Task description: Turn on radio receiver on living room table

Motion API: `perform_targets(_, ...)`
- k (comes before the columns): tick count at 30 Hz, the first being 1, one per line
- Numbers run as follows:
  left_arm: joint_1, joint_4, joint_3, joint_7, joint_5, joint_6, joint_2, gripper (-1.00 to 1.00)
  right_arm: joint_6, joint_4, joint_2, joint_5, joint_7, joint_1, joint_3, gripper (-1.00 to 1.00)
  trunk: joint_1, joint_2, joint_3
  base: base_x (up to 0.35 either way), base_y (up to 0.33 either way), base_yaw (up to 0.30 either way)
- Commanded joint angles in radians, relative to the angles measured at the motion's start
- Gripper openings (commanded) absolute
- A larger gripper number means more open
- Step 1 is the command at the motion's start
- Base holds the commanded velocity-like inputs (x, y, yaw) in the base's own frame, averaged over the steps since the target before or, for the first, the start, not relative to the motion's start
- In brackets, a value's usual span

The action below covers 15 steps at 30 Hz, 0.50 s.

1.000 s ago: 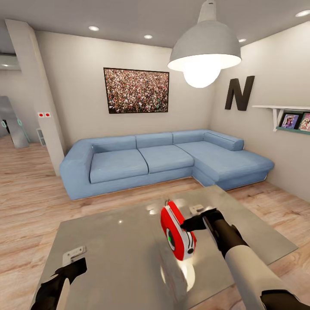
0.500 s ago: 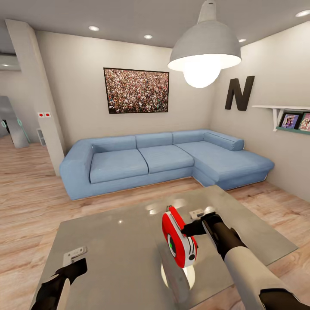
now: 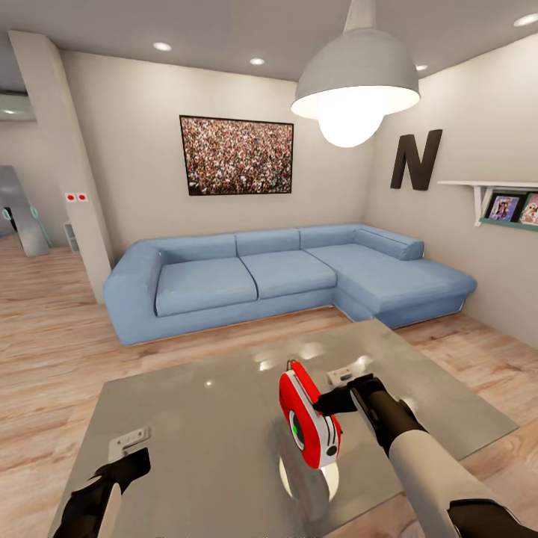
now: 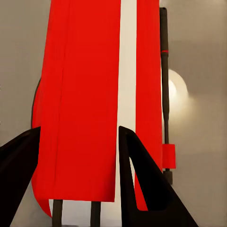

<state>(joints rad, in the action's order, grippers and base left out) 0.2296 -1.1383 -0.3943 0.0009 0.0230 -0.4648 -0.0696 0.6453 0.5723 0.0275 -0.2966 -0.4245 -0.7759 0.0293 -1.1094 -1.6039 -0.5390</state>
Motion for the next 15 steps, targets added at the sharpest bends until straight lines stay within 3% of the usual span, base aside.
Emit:
perform_targets(1, 0.000, 0.000, 0.000, -0.001, 0.000, -0.001, 0.000, -1.00, 0.001, 0.000, 0.000, 0.007, 0.000, 0.000, -0.001, -1.00, 0.000, 0.000, 0.000, 0.000, 0.000, 0.000)
perform_targets(15, 0.000, 0.000, 0.000, -0.003, -0.001, 0.000, -0.001, -1.00, -0.003, -0.003, 0.000, 0.006, 0.000, 0.000, 0.000, -1.00, -0.008, -0.014, -0.006, 0.000, 0.000, 0.000)
